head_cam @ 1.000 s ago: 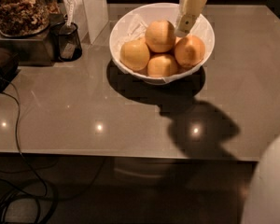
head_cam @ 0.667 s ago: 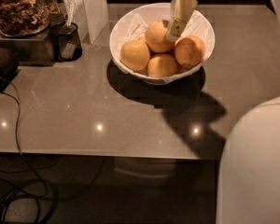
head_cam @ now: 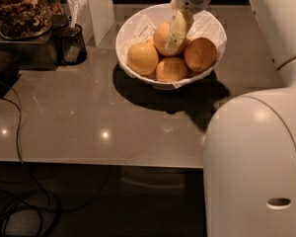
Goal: Pick orange from white bowl
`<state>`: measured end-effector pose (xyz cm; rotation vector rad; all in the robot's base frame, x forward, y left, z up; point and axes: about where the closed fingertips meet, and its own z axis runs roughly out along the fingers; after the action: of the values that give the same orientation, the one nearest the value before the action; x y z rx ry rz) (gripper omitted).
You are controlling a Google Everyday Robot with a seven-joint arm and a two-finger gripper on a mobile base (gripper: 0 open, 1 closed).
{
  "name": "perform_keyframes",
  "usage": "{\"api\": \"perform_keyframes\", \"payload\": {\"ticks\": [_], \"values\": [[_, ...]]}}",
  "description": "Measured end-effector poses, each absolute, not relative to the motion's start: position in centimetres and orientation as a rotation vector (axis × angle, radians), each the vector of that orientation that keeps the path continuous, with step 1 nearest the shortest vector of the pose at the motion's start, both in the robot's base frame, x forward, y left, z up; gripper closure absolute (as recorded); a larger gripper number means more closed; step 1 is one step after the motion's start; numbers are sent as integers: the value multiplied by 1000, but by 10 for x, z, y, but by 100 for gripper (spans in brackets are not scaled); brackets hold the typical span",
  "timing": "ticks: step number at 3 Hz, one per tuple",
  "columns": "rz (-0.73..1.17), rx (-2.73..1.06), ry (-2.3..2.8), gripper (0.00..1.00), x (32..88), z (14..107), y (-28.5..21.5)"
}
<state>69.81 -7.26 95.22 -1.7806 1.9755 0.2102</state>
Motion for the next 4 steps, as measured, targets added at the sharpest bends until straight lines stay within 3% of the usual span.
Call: {"api": "perform_keyframes", "payload": {"ticks": [2, 3, 4], "values": [[217, -1760, 1990, 0, 704, 943, -71], [217, -1759, 1989, 13, 704, 942, -70], [217, -1759, 1989, 37, 704, 942, -70]]}}
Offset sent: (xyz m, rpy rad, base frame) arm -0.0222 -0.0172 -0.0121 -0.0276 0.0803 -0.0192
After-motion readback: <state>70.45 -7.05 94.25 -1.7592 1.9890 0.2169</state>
